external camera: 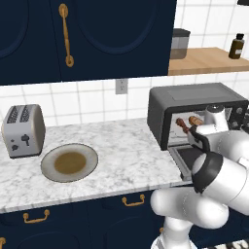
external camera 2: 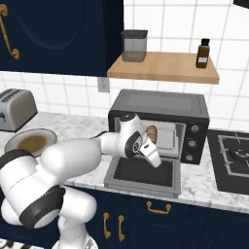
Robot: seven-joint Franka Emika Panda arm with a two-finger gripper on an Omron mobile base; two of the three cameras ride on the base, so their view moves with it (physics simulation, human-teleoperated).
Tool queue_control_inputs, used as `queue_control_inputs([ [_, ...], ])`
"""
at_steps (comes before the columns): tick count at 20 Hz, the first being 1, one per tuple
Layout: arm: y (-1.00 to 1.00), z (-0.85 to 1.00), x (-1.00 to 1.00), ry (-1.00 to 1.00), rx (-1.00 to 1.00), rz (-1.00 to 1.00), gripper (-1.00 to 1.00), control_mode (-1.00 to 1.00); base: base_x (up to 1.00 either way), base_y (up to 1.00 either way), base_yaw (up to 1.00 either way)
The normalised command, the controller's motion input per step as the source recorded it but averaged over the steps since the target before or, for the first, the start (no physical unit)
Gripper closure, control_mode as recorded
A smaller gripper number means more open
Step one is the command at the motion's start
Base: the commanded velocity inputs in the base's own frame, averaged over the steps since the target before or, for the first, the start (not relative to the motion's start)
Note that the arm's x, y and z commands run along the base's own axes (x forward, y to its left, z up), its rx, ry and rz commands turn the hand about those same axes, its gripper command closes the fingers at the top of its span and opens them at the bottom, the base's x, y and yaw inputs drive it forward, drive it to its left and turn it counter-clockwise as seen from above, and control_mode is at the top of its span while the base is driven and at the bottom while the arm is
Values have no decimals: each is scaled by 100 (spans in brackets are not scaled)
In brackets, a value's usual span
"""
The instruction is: Pick up the kebab skewer and baguette bread, and place them inside the toaster oven. Close the toaster oven door and start by setting the timer.
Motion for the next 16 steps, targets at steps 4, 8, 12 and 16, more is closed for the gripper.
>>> queue_control_inputs([
  [4,0,-9,3,0,0,-9,-100,-100,0,0,0],
  [8,0,-1,1,0,0,-7,-100,-100,0,0,0],
  [12,0,0,0,0,0,-6,-100,-100,0,0,0],
  [16,-2,0,-9,0,0,-6,-100,-100,0,0,0],
])
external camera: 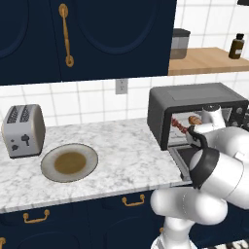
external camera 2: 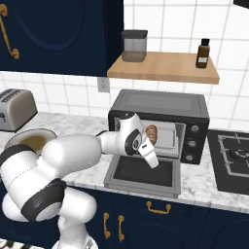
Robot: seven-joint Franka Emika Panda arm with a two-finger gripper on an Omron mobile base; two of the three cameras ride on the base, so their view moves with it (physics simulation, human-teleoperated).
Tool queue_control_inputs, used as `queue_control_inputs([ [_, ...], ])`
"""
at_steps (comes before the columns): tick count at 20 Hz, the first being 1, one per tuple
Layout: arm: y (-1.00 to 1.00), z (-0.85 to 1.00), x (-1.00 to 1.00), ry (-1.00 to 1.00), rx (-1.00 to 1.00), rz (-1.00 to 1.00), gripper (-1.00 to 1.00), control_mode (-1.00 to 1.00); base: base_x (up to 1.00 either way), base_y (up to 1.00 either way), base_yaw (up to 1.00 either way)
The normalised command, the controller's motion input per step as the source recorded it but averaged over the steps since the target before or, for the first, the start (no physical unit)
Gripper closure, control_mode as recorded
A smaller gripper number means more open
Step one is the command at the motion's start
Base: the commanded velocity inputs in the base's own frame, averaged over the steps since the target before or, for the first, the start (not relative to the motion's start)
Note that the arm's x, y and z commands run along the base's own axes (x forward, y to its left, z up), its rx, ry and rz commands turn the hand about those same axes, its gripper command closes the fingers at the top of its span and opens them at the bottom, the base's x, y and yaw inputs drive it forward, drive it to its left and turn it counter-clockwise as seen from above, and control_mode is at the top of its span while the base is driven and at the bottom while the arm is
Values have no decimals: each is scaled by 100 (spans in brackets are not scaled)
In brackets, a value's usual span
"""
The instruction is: Pick up the kebab skewer and baguette bread, and place them inside the toaster oven. Close the toaster oven door and start by setting the timer.
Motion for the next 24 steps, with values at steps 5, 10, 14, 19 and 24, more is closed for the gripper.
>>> queue_control_inputs([
  [5,-17,0,-30,0,0,-6,-100,-100,0,0,0],
  [10,-20,0,-36,0,0,-5,-100,-100,0,0,0],
  [14,-3,-4,-14,0,0,-5,-100,-100,0,0,0],
  [19,0,-4,14,1,0,-8,-100,-100,0,0,0],
  [24,0,0,14,0,0,-10,-100,-100,0,0,0],
])
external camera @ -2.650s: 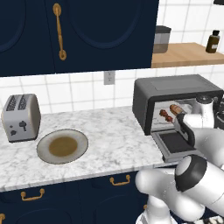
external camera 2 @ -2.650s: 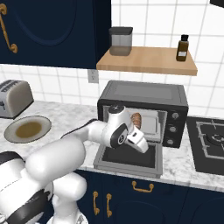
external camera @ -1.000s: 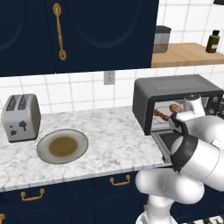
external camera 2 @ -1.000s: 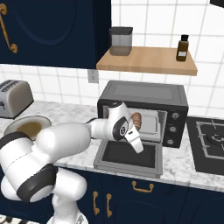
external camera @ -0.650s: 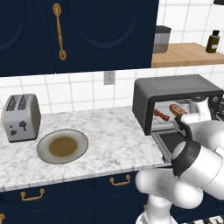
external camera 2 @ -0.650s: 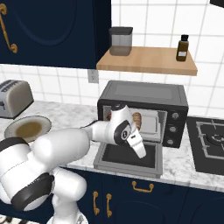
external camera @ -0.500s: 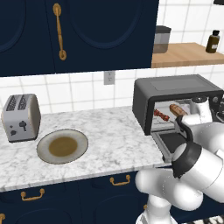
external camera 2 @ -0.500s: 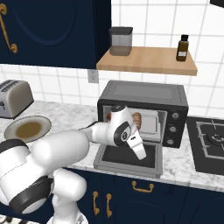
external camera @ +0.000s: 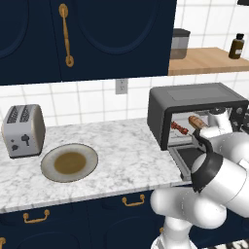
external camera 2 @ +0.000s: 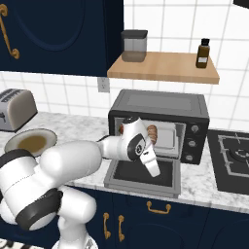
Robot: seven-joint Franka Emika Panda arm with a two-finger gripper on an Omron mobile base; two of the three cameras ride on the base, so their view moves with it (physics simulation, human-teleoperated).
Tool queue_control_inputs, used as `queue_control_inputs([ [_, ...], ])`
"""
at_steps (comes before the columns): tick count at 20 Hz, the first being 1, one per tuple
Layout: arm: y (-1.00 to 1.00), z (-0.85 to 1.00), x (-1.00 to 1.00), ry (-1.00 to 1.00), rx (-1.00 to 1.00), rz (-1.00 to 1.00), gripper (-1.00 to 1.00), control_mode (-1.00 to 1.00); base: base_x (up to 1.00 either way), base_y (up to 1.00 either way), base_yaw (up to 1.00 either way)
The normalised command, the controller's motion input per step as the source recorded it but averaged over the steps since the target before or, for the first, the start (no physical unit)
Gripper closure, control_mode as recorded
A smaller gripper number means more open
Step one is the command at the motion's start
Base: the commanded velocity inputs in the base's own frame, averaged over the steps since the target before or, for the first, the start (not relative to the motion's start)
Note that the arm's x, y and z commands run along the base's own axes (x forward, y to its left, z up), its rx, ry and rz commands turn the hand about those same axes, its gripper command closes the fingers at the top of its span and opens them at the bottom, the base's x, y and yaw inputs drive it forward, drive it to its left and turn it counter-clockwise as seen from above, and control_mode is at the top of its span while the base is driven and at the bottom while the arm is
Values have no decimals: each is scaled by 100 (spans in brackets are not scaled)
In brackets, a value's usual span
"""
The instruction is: Pick up the kebab skewer and baguette bread, and place them inside the toaster oven. Close the toaster oven door and start by setting the timer.
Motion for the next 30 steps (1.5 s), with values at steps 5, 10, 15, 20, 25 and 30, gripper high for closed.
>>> queue_control_inputs([
  [5,0,0,14,0,0,-9,-100,-100,0,0,0],
  [10,0,0,13,0,0,-6,-100,-100,0,0,0],
  [15,0,0,10,0,0,-3,-100,-100,0,0,0],
  [20,0,0,12,0,2,-2,-100,-100,0,0,0],
  [25,0,0,17,0,3,-2,-100,-100,0,0,0],
  [30,0,-2,24,0,3,-1,-100,-100,0,0,0],
])
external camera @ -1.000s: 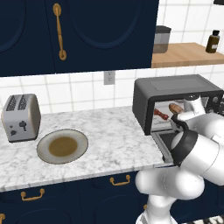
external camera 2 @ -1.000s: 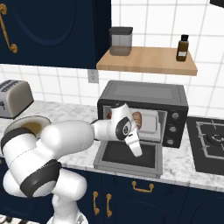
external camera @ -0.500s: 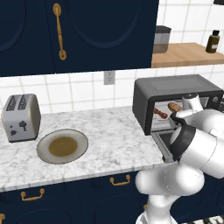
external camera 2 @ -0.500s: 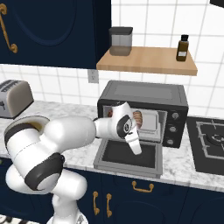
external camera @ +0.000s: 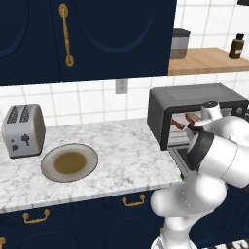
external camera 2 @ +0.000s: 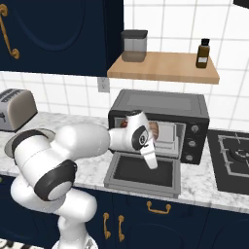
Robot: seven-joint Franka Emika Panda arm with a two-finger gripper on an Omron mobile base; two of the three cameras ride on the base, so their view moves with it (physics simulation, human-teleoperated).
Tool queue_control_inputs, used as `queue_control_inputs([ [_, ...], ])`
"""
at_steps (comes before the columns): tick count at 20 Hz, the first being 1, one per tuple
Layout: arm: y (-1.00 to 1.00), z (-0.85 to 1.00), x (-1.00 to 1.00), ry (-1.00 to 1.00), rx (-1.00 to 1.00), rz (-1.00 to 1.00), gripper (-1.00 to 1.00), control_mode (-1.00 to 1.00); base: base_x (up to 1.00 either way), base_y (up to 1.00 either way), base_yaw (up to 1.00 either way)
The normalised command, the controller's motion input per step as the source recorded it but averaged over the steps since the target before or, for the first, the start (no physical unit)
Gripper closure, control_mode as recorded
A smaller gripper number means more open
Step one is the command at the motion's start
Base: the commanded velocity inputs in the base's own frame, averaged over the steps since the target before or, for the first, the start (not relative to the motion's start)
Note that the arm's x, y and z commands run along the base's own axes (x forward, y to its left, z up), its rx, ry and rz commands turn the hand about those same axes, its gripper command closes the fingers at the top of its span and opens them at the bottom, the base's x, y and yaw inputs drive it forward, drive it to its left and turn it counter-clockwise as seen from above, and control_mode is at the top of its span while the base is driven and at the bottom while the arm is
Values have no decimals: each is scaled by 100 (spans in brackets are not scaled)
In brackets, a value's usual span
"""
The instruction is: Pick up the kebab skewer and baguette bread, and place them inside the toaster oven. Close the toaster oven door and start by setting the timer.
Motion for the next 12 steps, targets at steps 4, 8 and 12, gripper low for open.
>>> queue_control_inputs([
  [4,1,-11,21,0,3,0,-100,-100,0,0,0],
  [8,3,-6,13,0,3,0,-100,-100,0,0,0],
  [12,0,0,-5,0,3,0,-100,-100,0,0,0],
])
